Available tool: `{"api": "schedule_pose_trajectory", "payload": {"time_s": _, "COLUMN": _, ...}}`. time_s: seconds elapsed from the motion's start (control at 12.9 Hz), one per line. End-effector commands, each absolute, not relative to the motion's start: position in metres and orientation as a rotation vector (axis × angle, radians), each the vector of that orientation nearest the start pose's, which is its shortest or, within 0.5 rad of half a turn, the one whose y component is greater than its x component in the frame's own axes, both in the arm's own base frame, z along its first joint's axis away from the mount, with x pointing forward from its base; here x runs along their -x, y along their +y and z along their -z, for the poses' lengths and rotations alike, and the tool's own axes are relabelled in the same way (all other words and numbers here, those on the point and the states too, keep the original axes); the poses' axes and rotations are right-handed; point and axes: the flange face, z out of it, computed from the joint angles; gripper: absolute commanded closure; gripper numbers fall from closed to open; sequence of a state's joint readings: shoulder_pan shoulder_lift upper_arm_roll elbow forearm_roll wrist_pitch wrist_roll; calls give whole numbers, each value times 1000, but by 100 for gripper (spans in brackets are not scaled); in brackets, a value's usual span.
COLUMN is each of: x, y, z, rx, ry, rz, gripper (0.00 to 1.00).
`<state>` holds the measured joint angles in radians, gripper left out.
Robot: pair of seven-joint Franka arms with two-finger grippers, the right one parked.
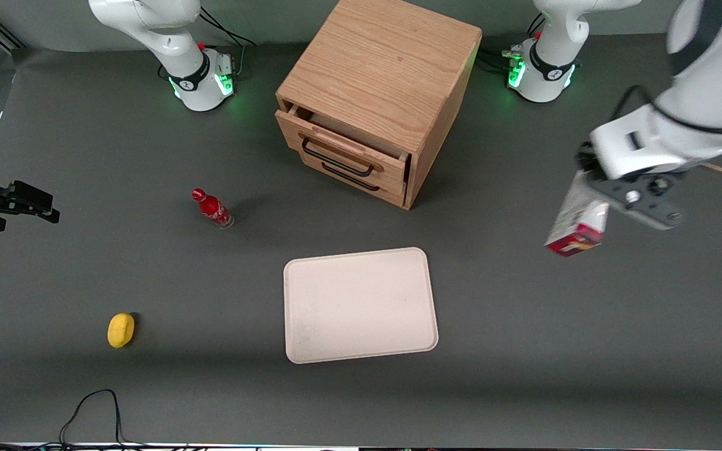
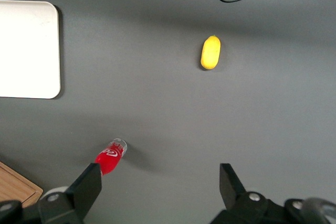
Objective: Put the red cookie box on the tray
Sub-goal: 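Lift the cookie box and carry it over the cream tray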
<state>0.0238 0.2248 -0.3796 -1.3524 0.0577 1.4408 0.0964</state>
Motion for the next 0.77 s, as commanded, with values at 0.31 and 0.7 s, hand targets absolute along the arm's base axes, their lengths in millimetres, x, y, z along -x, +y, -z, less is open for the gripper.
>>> {"api": "schedule_pose_trajectory", "payload": {"time_s": 0.31, "x": -651, "y": -344, "z": -487, "rx": 3265, "ry": -35, "rz": -55, "gripper": 100}}
{"api": "schedule_pose_trajectory", "payload": {"time_s": 0.7, "x": -660, "y": -403, "z": -353, "rx": 3110, "ry": -156, "rz": 54, "gripper": 100}}
